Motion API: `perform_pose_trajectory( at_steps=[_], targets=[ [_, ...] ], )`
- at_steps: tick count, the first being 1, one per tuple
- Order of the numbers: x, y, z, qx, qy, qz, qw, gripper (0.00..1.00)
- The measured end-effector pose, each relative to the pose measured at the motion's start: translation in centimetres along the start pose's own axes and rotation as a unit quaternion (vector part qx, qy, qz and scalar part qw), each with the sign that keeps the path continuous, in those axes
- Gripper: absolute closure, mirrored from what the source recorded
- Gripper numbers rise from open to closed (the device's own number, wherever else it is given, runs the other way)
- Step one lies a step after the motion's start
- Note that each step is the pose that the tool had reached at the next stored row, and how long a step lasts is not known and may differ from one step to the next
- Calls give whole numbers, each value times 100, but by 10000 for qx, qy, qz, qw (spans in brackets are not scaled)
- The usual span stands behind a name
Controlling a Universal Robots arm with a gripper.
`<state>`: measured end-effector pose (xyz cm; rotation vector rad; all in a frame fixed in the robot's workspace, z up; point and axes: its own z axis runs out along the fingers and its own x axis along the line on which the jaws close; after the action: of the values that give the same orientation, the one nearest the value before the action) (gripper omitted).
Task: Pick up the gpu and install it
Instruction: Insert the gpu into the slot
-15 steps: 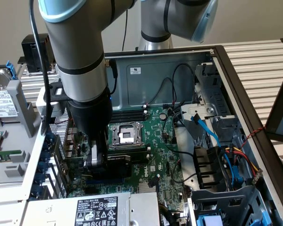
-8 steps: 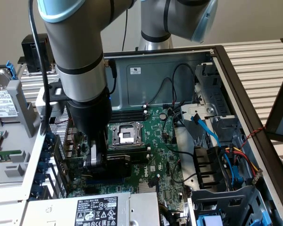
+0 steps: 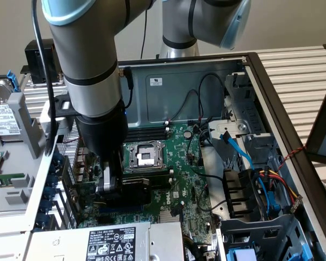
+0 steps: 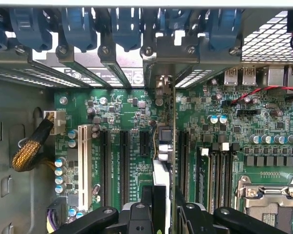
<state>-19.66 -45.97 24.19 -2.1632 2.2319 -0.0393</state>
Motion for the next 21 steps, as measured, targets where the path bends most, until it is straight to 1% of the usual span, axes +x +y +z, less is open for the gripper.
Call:
perform_pose_trajectory(
  at_steps=[16, 20, 21],
  targets=[
    [13, 13, 2, 1, 2, -32, 10000, 73],
    [8, 26, 1, -6, -2, -20, 10000, 73],
    [4, 36, 0, -13, -5, -12, 10000, 73]
  ],
)
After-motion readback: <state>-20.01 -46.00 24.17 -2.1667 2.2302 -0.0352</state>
